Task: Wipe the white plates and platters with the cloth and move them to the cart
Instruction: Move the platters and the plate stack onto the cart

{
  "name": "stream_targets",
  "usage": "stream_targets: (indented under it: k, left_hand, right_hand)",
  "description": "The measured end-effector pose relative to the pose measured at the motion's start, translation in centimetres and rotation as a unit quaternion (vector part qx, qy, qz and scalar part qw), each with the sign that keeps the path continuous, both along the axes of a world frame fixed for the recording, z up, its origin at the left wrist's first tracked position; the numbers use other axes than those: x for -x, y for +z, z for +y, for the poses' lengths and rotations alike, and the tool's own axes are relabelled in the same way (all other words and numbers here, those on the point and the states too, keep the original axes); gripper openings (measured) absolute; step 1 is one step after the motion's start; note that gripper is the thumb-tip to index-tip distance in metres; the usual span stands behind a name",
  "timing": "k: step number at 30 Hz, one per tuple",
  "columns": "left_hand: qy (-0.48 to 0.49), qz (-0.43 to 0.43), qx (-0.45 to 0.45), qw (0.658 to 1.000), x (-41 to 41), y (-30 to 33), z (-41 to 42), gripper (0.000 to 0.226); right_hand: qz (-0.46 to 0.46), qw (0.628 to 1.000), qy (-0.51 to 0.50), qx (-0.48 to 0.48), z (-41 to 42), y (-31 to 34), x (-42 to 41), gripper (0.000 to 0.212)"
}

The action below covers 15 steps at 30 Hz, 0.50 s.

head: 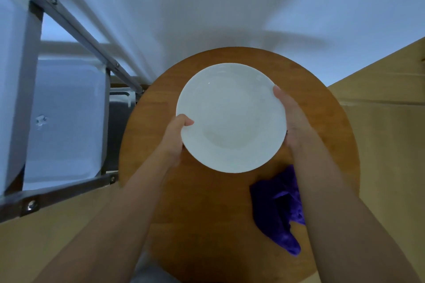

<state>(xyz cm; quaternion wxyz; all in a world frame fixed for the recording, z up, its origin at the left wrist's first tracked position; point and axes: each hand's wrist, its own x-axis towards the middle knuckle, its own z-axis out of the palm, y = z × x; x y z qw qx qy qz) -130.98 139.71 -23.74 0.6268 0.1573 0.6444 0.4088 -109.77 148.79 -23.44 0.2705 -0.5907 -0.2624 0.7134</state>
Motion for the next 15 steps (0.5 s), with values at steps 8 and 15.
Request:
stream_targets:
  k: [8,15]
  left_hand:
    - [0.021,0.009,-0.008,1.0,1.0,1.1,-2.9,0.014]
    - [0.037,0.028,-0.023,0.999,3.6,7.0,-7.0,0.024]
  right_hand:
    - [0.009,1.0,0.022,-0.001,-2.0,2.1,1.4,0.037]
    - [0.027,0.998,0.014,-0.047,-5.6,8.6,4.1,0.033]
